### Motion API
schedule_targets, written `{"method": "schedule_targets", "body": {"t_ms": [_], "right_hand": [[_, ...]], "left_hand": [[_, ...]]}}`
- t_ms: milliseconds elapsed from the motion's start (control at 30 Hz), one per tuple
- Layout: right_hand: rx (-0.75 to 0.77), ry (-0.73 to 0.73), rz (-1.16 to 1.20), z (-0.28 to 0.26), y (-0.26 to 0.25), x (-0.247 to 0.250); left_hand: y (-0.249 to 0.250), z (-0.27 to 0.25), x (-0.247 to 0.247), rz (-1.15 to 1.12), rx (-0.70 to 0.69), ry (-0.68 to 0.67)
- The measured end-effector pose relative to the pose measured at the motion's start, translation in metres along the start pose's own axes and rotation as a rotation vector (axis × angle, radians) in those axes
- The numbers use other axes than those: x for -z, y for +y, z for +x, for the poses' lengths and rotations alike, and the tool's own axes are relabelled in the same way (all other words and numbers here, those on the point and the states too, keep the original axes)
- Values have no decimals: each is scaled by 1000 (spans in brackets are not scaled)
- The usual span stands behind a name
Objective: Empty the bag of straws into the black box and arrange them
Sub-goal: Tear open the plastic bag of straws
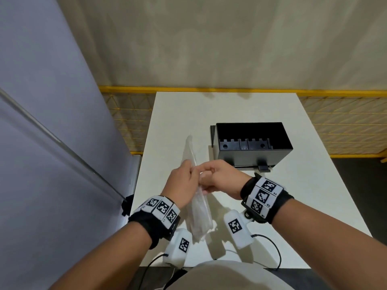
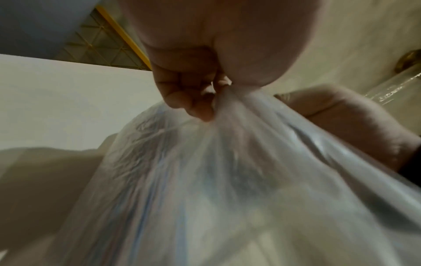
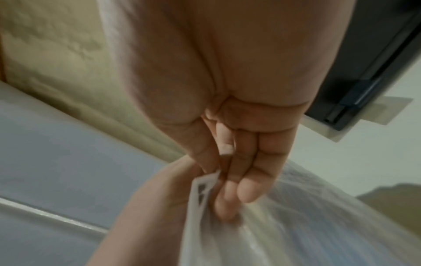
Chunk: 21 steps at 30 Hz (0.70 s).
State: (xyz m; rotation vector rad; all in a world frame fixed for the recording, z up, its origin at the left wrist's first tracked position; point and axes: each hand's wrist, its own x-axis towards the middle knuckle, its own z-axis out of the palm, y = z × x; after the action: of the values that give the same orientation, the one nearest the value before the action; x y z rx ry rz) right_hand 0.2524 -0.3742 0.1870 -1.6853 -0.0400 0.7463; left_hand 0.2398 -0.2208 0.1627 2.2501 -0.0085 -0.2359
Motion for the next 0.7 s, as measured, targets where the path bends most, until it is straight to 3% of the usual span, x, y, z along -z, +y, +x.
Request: {"method": "schedule_targets", "body": {"t_ms": [200, 367, 467, 567, 633, 700], "right_hand": [[-15, 151, 74, -2, 8, 11], [-65, 209, 137, -12, 15, 28], [-91, 315, 177, -17, 21, 43], [-122, 374, 240, -19, 25, 53], [-132, 361, 287, -18, 25, 54], [-137, 308, 312, -14, 20, 47]], "left_hand": [[-14, -3, 12, -146, -71, -7], [-46, -7, 33, 62, -106, -15], [-63, -6, 52, 108, -28, 78], [-74, -3, 64, 7, 113, 157], [-69, -2, 63, -121, 193, 97], [-53, -4, 53, -195, 262, -86]]}}
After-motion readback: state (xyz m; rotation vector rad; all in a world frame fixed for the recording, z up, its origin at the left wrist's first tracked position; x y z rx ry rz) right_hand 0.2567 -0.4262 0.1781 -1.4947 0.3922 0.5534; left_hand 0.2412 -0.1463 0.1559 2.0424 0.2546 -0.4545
